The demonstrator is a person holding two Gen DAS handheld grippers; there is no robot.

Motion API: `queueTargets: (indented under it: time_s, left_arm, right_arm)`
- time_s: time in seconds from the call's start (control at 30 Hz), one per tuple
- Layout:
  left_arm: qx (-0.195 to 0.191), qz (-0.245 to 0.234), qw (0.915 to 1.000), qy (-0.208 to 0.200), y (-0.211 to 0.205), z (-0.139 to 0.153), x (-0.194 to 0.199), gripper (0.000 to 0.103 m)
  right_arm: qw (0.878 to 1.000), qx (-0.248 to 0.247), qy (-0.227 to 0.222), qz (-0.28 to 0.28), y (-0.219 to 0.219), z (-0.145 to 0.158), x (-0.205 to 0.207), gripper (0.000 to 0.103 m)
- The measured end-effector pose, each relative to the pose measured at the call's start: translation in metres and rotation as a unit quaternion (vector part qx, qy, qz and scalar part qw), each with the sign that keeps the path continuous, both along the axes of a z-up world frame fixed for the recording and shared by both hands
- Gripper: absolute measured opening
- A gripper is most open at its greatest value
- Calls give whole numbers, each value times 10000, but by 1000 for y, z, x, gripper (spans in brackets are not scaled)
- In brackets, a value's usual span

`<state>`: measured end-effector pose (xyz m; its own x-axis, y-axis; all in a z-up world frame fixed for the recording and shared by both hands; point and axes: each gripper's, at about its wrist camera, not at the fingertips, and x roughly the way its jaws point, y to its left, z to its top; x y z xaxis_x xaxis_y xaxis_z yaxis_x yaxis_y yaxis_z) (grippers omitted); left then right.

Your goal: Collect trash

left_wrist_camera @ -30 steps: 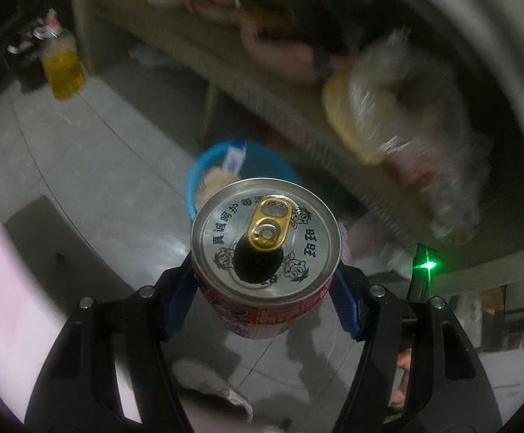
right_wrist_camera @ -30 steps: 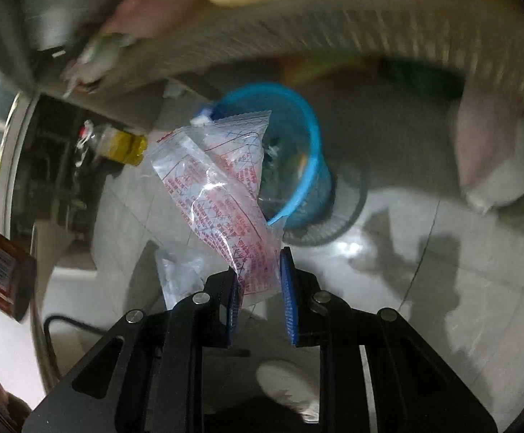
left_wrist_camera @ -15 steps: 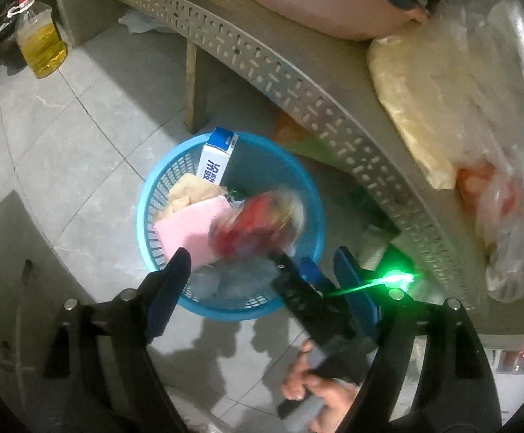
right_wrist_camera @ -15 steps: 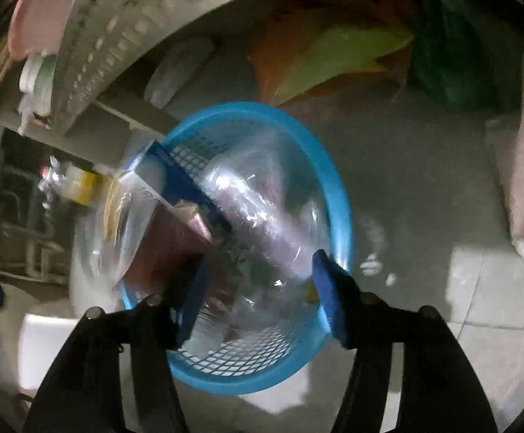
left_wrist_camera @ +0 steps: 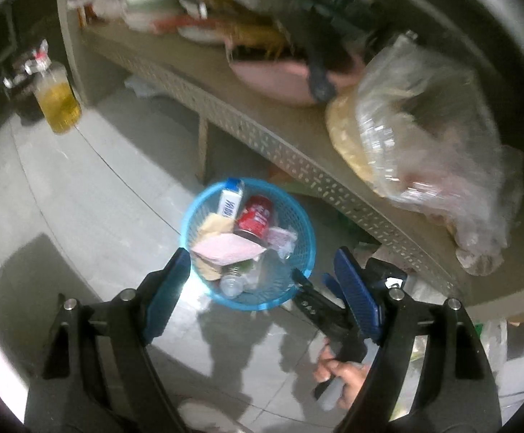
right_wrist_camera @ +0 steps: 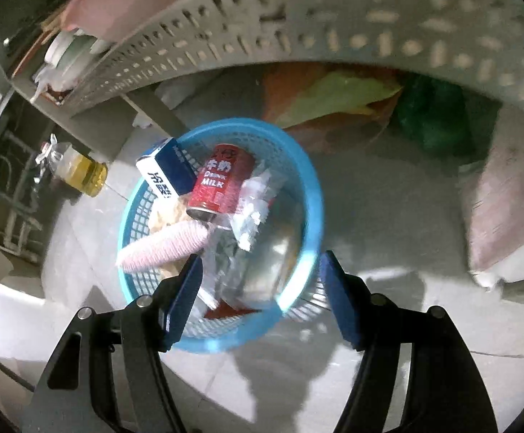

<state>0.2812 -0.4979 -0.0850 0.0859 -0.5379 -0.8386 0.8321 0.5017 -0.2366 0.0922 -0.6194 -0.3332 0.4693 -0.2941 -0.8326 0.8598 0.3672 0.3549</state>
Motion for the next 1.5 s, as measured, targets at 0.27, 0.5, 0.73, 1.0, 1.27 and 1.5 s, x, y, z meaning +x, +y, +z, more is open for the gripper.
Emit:
queueTargets:
  time_s: [0.27,0.5,0.73,1.0,1.27,1.5]
  left_arm:
    - [-727,206,9957,-534,133,84,-41,83]
    - [-1042,1000,9852,-925,256,102,-98,90]
    - [-853,2648,9536,-1150,342,89,-148,95]
    - [-211,3622,9206,-1447,382,63,-184,95]
    - [599,4007,8943,-1899,408,53,-207,95]
    - [830,4129,8908,-1706,419,46,-218,95]
  right_arm:
    - [9966,-631,-13,525,85,67,-54,66]
    - [9794,-1559,-191,1272,167,175,-106,79]
    - [9418,-2511,-211,2224,245,264,-122,96]
    - [9141,-3032,-28,2692,320,293,-125,97]
    - [8899,-3257,235,3185,366,289,-117,97]
    - [8898,-3158,363,3274,369,286,-121,97]
